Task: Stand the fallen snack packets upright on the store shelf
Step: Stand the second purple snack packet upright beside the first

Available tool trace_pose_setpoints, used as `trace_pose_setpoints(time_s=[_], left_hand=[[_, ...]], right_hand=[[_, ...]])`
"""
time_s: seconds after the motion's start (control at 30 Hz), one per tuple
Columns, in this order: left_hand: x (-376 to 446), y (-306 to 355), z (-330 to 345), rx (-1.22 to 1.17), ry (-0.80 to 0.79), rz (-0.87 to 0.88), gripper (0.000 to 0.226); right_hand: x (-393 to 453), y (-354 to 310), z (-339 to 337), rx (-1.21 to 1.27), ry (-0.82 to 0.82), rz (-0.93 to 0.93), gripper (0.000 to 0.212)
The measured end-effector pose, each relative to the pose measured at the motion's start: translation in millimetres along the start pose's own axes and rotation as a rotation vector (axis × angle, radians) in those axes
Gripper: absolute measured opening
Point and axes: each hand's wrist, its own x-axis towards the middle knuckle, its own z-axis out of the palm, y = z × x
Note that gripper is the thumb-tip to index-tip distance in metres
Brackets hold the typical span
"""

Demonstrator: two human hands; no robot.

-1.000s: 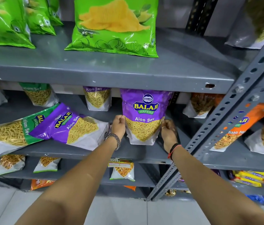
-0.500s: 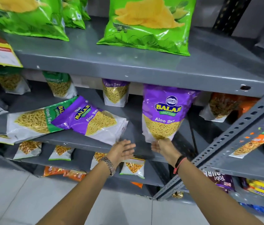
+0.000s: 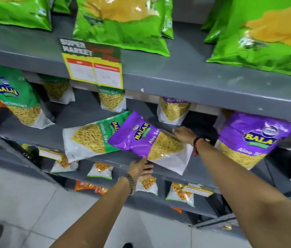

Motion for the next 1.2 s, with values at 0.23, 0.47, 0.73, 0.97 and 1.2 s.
trace_pose_setpoints(time_s=[0.23,0.47,0.73,0.97,1.2], left_hand=[[8,8,-14,-0.037,-0.086,-0.034,0.025],[14,5,-24,-0.026,-0.001,0.077,0.013],[0,23,-26,0.159,-0.041,0.266,0.018],[-12,35,-19,0.426,-0.092,0.464,0.013],[-19,41,-12,0.472,-0.124,0.499,0.018]], right_hand=[[0,-16,4,0.084,0.048,0.22,0.022],[-42,16,20,0.644,0.189,0.427,0.033],[-121,48,54,1.104,0.351,0.543,0.029],[-162,64,77,1.275,0.366,0.572,0.01],[-169,62,78,1.296,0.454,0.522,0.02]])
